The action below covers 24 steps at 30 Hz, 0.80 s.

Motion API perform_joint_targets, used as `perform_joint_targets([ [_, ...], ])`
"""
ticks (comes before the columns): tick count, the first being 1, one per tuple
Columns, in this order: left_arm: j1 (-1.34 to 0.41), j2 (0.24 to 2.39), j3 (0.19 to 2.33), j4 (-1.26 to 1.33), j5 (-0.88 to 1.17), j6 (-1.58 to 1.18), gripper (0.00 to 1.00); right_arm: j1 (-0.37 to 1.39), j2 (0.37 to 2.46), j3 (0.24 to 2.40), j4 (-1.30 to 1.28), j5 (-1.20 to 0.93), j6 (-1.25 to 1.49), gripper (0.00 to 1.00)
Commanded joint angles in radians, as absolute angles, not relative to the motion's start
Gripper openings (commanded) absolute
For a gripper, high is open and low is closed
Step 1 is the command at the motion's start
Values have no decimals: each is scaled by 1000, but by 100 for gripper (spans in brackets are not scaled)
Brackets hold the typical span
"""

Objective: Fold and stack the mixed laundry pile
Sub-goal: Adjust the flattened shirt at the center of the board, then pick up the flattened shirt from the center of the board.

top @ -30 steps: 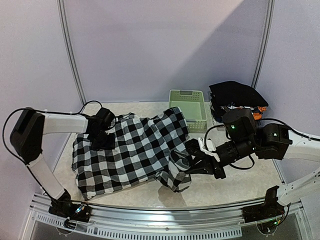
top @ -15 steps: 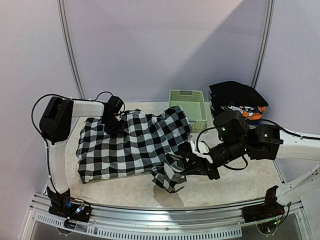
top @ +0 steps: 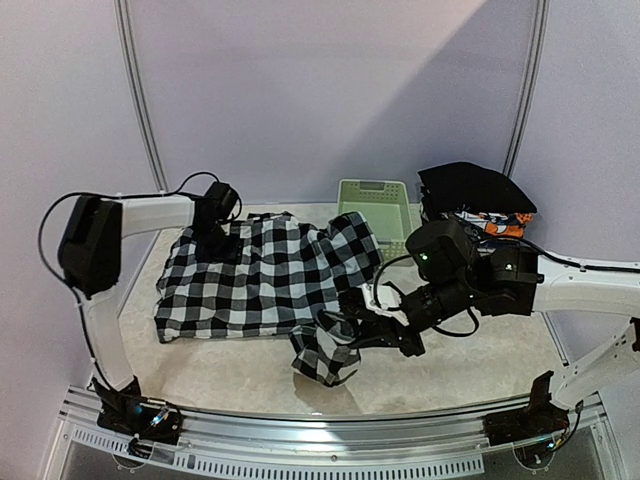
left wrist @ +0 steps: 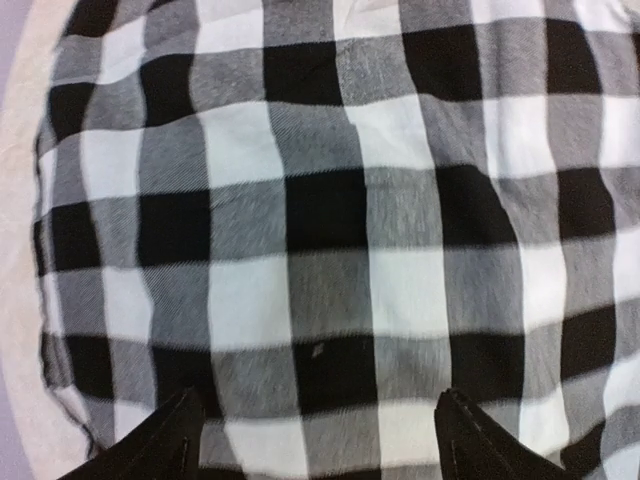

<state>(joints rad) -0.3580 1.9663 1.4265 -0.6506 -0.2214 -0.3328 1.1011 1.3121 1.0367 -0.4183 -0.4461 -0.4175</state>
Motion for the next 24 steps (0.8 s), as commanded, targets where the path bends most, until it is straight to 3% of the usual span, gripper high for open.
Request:
perform_joint_targets([
  [1, -417, 1675, 1205, -657, -389, -428, 87, 1094, 1336, 1072, -430, -453, -453, 5],
  [7, -436, 1349, 875, -666, -433, -610, 91, 1088, 1316, 1087, -486, -433, -477, 3],
  [13, -436, 1089, 628, -701, -428, -811, 80, 1085, 1227, 1117, -575, -372, -507, 0],
  [24, -436, 832, 430, -723, -416, -1002, 59, 1084, 1062, 1132, -634, -349, -530, 0],
])
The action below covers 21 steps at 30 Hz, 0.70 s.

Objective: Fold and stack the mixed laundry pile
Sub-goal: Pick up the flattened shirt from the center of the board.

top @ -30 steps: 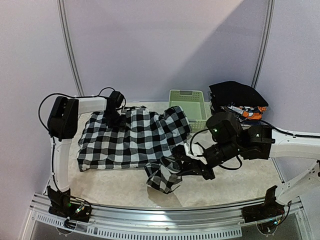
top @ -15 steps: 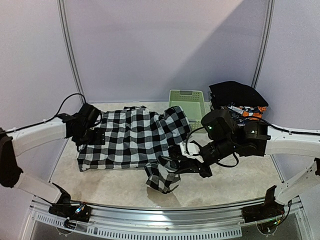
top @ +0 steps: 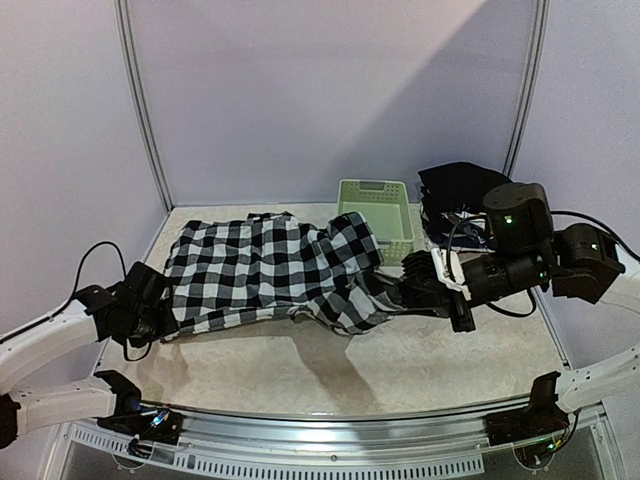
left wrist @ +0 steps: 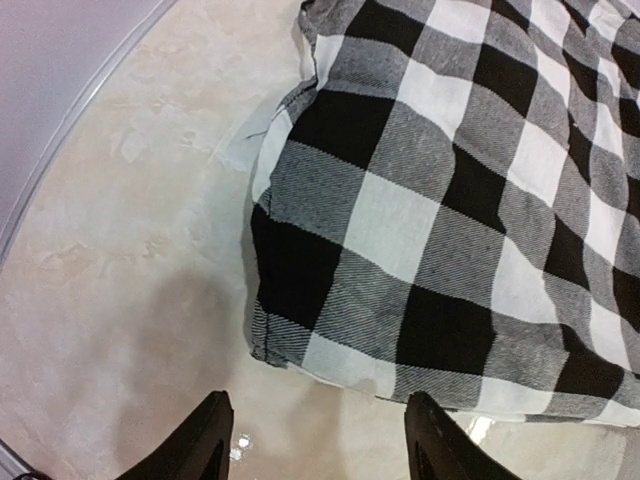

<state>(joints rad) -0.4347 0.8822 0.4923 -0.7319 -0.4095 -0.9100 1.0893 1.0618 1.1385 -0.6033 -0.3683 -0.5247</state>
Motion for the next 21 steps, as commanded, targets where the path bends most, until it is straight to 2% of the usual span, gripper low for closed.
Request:
perform_joint_targets([
  [1, -435, 823, 420, -715, -413, -1011, 57, 1084, 1066, 1132, -631, -348, -527, 0],
  [6, -434, 822, 386, -710, -454, -1050, 52, 1084, 1098, 1143, -634, -344, -507, 0],
  [13, -416, 832, 324, -555, -470, -1053, 46, 1084, 1128, 1145, -627, -354, -491, 1],
  [21, -385, 875, 294, -423, -486, -1045, 45, 1084, 1142, 1145, -631, -361, -480, 1],
])
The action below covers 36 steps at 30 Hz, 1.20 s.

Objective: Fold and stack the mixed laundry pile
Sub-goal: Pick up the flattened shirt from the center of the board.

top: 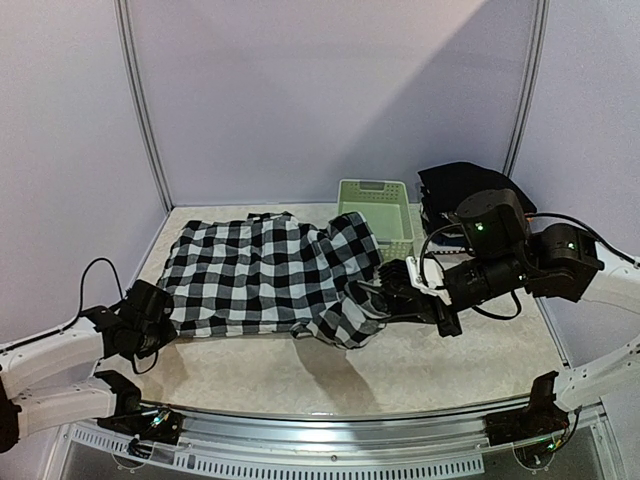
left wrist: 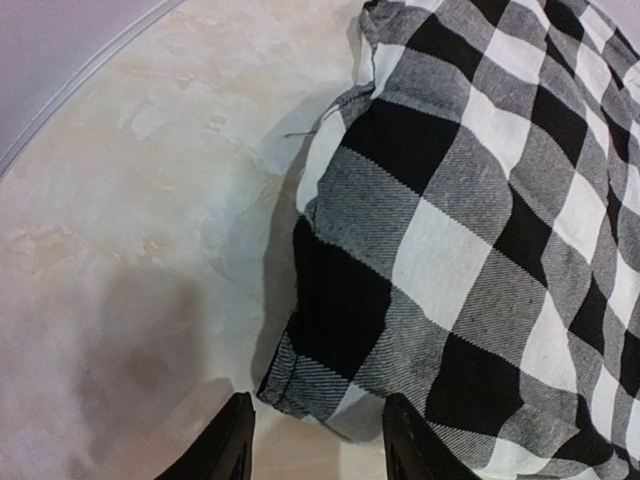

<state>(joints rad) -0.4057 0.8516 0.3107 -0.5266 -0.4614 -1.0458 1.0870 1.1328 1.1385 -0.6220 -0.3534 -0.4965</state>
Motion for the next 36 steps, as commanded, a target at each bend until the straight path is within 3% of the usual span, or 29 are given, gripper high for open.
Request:
perform_joint_targets([
  [1, -383, 886, 290, -405, -486, -1040, 45, 1083, 1143, 1143, -631, -362, -481, 1],
  [6, -372, 957, 288, -334, -487, -1031, 38, 1084, 1151, 1144, -634, -357, -488, 1],
  [8, -372, 979, 290, -309, -472, -1027, 28, 1083, 1149, 1144, -631, -356, -489, 1],
  [12, -371, 1004, 291, -310, -452, -1036, 19, 1083, 1146, 1144, -632, -356, -489, 1],
  [16, -371, 995, 281, -292, -428, -1007, 0, 1083, 1144, 1143, -628, -352, -486, 1],
  [29, -373, 776, 582, -768, -519, -847, 0, 1083, 1121, 1253, -730, -287, -467, 2],
  [36, -374, 864, 559, -758, -417, -801, 0, 1083, 1178, 1281, -739, -282, -459, 2],
])
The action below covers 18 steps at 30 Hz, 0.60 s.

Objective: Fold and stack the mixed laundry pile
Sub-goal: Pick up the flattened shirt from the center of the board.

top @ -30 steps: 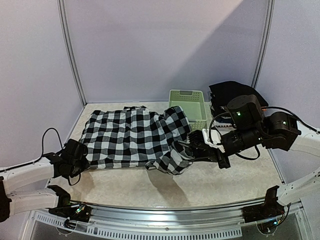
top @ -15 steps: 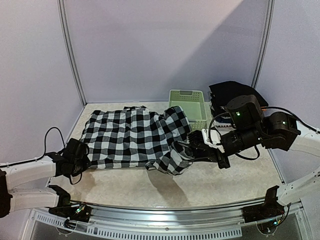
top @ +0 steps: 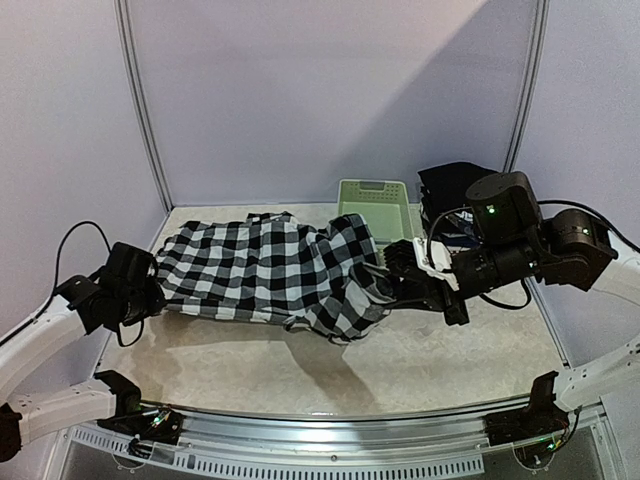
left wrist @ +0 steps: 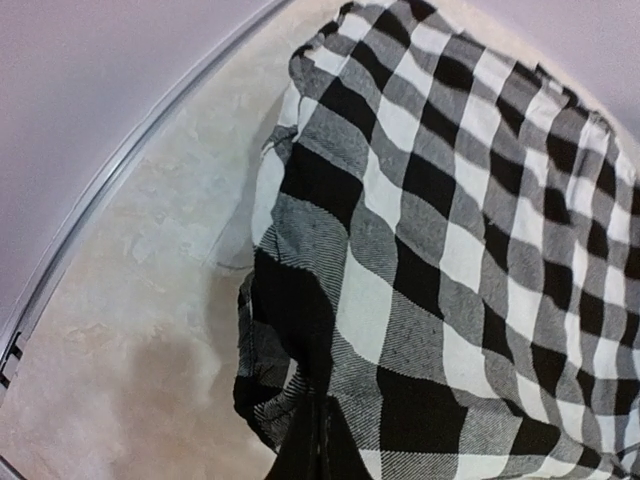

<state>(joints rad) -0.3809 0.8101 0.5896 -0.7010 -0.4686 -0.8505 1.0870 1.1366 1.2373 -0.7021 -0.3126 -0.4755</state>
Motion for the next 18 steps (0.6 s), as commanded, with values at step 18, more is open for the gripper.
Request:
perform_joint_targets([
  [18, -359, 1268, 883, -781, -508, -593, 0, 1040, 1450, 1543, -621, 119, -800, 0],
])
